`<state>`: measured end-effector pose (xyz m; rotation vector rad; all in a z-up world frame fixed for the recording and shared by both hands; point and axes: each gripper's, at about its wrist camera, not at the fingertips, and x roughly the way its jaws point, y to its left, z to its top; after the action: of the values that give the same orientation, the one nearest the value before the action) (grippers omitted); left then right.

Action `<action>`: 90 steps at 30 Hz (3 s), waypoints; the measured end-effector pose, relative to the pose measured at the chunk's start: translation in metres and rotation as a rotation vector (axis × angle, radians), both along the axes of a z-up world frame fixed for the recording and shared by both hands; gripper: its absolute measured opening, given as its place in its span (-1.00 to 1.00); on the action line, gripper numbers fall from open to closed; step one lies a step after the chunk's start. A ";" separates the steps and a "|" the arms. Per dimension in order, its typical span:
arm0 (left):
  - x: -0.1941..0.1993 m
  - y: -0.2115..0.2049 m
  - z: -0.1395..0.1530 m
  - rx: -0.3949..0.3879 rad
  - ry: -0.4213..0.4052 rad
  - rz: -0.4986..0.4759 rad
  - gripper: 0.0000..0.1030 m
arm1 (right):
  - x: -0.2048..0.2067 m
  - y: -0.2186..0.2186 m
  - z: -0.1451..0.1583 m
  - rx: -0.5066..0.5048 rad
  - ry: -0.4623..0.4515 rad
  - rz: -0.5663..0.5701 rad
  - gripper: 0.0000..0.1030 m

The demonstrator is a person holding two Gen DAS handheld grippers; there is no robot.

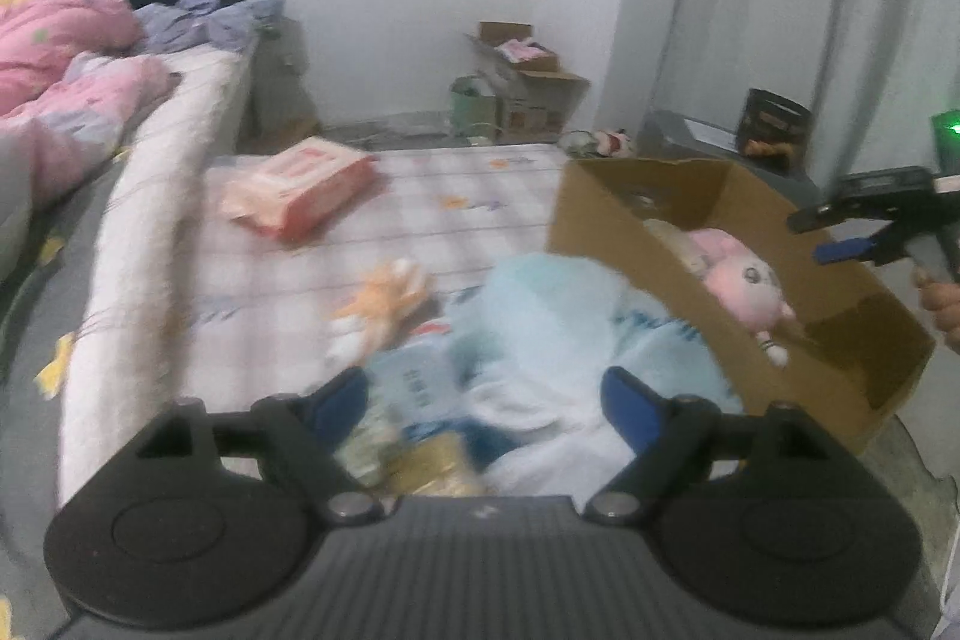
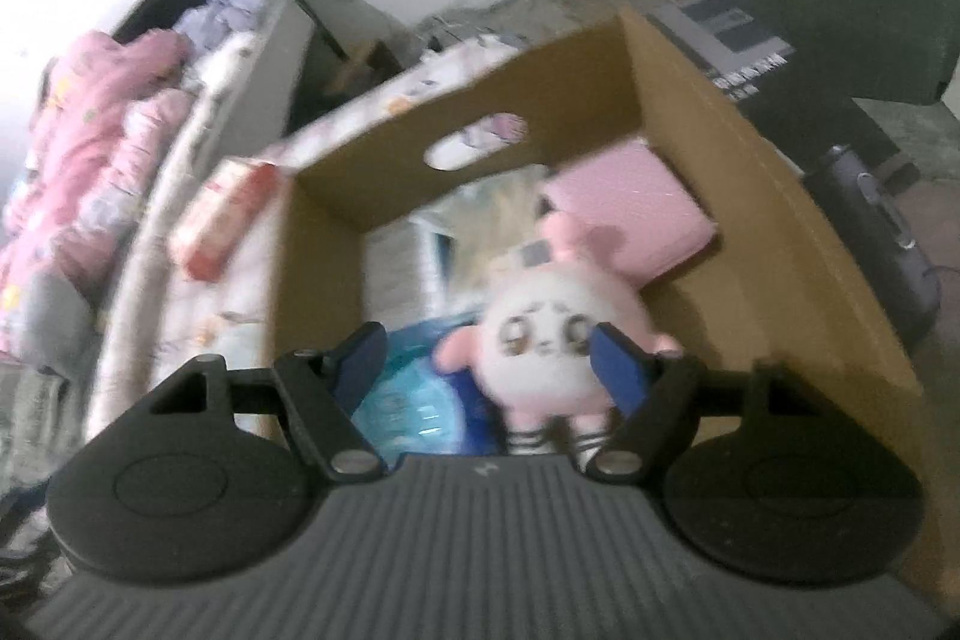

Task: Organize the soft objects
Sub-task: 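Lower the plush toy into the box and open the right tool, then move the right tool back to the light blue towel on the bed, then close the right tool on the light blue towel and lift it, then carry the towel with the right tool into the box and release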

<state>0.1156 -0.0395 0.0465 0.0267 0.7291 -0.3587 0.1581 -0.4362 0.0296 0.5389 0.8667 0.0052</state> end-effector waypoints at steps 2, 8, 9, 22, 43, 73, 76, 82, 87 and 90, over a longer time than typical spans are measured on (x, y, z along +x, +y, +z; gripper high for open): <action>-0.007 0.016 -0.001 -0.001 0.004 0.026 0.67 | -0.010 0.013 0.012 0.022 -0.025 0.012 0.45; -0.028 0.064 -0.008 0.005 0.023 0.109 0.67 | -0.029 0.071 0.037 0.092 -0.071 0.126 0.46; -0.030 0.069 -0.010 0.008 0.029 0.117 0.67 | -0.030 0.083 0.038 0.105 -0.071 0.154 0.46; -0.049 0.080 -0.065 0.060 0.168 0.078 0.50 | -0.038 0.254 -0.008 0.403 0.093 0.515 0.40; -0.031 0.084 -0.115 0.043 0.287 0.057 0.20 | -0.017 0.353 -0.095 0.164 0.269 0.485 -0.10; -0.045 0.085 -0.089 -0.066 0.184 0.013 0.17 | -0.009 0.370 -0.092 0.436 0.311 0.530 -0.12; -0.051 0.082 -0.071 -0.056 0.136 0.005 0.18 | -0.014 0.362 -0.075 0.457 0.261 0.541 -0.15; -0.060 0.060 -0.035 -0.032 0.046 -0.043 0.18 | -0.027 0.334 -0.042 0.503 0.144 0.542 -0.26; -0.059 0.021 -0.008 -0.011 -0.029 -0.133 0.18 | -0.043 0.286 -0.011 0.516 0.028 0.502 -0.37; -0.057 -0.014 0.006 -0.014 -0.060 -0.204 0.20 | -0.056 0.244 0.002 0.531 -0.036 0.443 -0.40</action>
<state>0.0588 -0.0534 0.0525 0.0991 0.6662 -0.5554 0.1022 -0.1926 0.0320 0.8264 0.9361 0.6625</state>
